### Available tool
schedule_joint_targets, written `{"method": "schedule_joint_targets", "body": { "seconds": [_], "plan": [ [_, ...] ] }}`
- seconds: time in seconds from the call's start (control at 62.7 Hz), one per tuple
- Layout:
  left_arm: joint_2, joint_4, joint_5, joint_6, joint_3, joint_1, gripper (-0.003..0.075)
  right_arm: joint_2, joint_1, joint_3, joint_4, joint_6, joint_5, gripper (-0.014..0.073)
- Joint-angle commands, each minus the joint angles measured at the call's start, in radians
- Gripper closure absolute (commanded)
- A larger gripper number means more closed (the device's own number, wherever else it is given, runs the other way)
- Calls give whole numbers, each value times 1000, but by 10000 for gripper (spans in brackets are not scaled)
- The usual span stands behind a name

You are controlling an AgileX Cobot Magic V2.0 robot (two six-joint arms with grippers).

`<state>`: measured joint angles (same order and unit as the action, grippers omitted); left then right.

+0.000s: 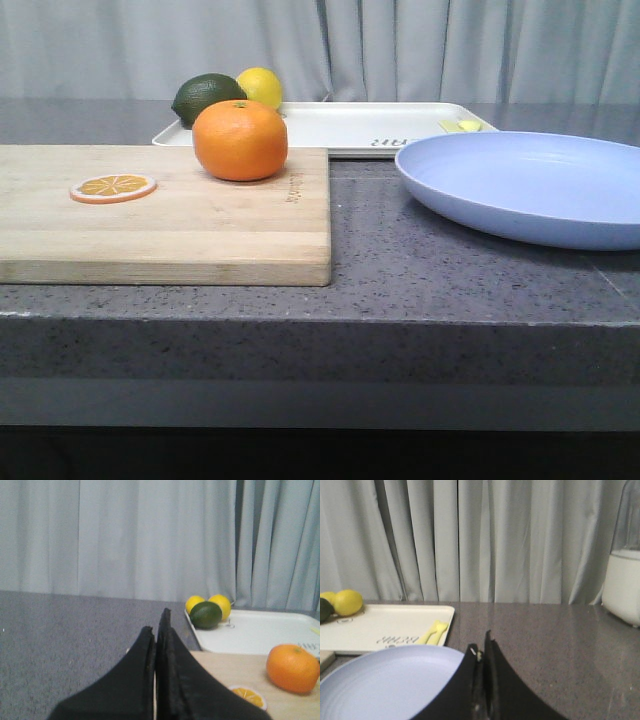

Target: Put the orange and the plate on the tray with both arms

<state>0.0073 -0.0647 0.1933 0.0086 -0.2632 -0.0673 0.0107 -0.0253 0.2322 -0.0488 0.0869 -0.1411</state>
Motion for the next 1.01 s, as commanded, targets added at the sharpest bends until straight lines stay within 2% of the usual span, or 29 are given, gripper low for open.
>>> {"method": "schedule_joint_targets", "body": {
  "seconds": [0.0,0.191,0.335,0.479,0.893,0.989],
  "plan": [
    [62,-7,27,-9,-146,3,740,-24,-5,117,0,-7,-9,659],
    [259,-7,235,-9,-390,3,740,-188,-5,348,0,-68,-187,659],
    [383,-7,372,-9,-490,3,740,-317,-5,459,0,-87,-339,659],
    [457,-15,387,-9,-495,3,740,-423,-5,476,0,-87,-445,659],
    [540,-15,396,-9,-478,3,738,-575,-5,455,0,-87,-456,652],
    [552,-15,401,-9,-477,3,679,-596,-5,455,0,-87,-468,540]
  ]
}}
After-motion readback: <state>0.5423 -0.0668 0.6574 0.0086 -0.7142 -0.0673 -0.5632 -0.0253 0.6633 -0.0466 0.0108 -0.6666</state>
